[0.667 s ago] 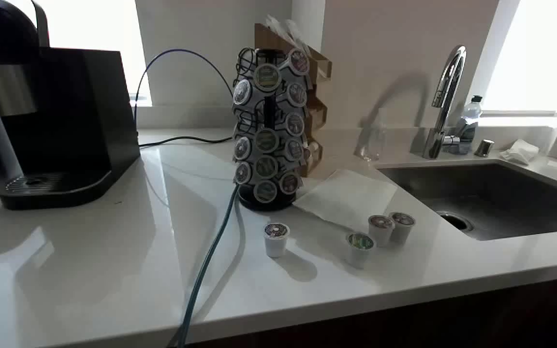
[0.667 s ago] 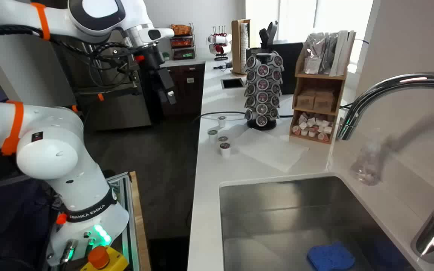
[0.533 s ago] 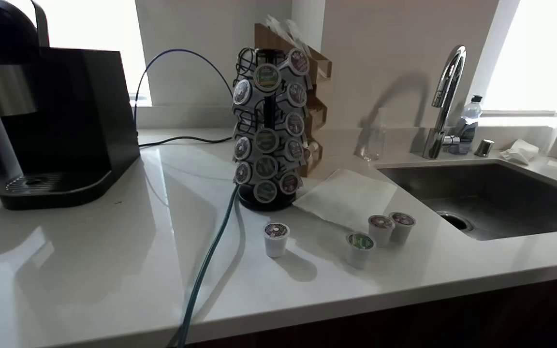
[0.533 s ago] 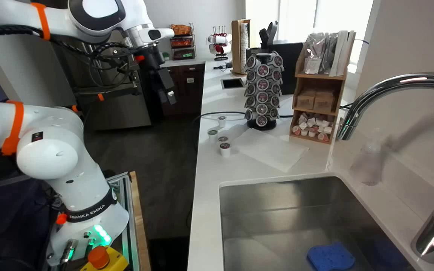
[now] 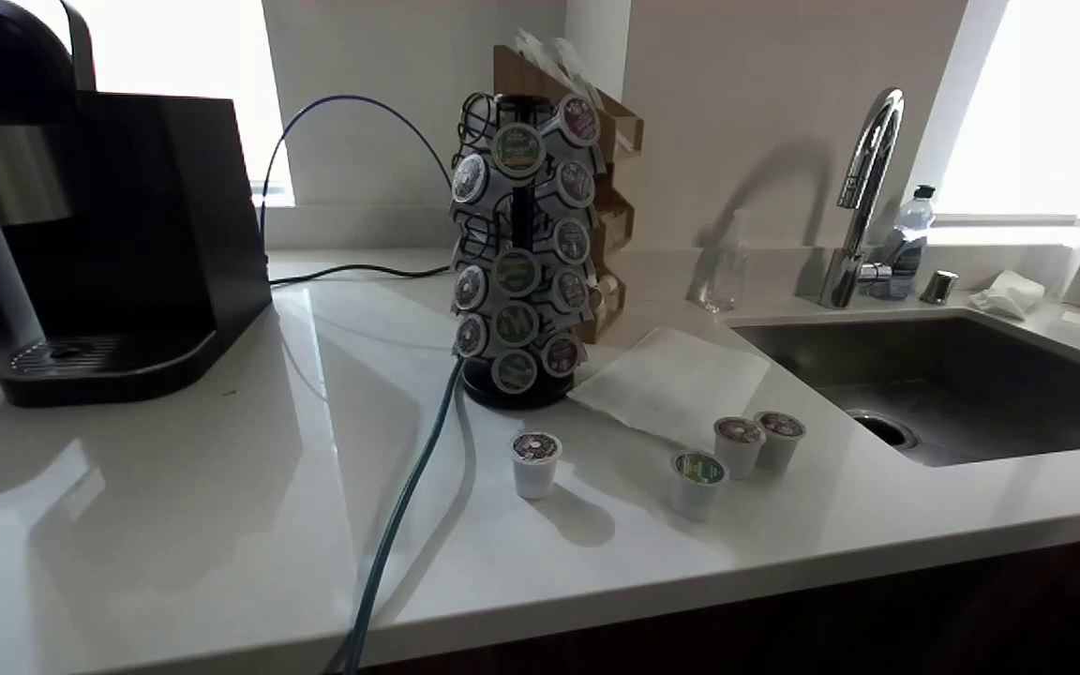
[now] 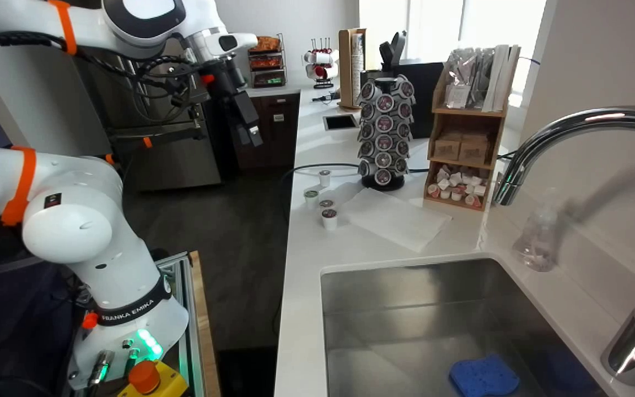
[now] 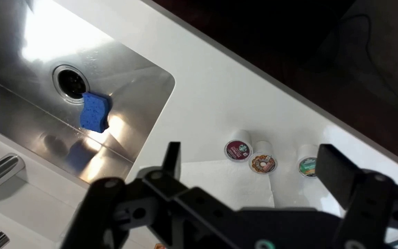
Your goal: Turn the stand
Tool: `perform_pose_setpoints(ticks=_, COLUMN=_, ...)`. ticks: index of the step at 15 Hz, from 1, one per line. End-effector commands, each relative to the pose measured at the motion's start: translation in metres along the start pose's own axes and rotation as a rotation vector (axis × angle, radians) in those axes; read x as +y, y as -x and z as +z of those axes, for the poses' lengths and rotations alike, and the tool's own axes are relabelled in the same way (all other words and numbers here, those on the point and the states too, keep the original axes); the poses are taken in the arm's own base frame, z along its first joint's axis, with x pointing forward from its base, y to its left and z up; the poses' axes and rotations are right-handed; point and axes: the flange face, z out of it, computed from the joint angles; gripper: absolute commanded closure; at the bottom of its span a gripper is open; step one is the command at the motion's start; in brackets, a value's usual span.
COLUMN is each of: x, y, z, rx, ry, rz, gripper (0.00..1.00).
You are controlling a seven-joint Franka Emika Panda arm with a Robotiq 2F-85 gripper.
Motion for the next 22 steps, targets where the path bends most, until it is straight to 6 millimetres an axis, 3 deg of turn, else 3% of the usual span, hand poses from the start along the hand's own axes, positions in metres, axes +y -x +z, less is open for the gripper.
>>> perform_pose_setpoints(ticks=1, x=0.013, y=-0.045, z=-0.022, rx=0.010, ry=-0.025, rz=0.067, gripper=0.00)
perform_pose_setpoints(ticks=9, x=0.034, y=-0.169, z=-0.084, rx=0.128, ry=-0.154, rz=0.122, gripper=0.00)
perform_pose_setpoints(ticks=12, x=0.027, y=-0.217, z=-0.092, rx=0.130, ry=-0.197, rz=0.134, gripper=0.00)
perform_pose_setpoints(ticks=16, x=0.008, y=-0.265, z=-0.093, rx=0.140, ry=-0.220, rz=0.122, gripper=0.00)
perform_pose_setpoints(ticks=17, x=0.020, y=-0.241, z=-0.093, rx=0.151, ry=-0.197, rz=0.113, gripper=0.00)
perform_pose_setpoints(ticks=19, x=0.012, y=-0.259, z=-0.090, rx=0.149, ry=-0.210, rz=0.108, gripper=0.00)
perform_pose_setpoints(ticks=22, x=0.010, y=-0.266, z=-0.090, rx=0.150, ry=-0.215, rz=0.107, gripper=0.00)
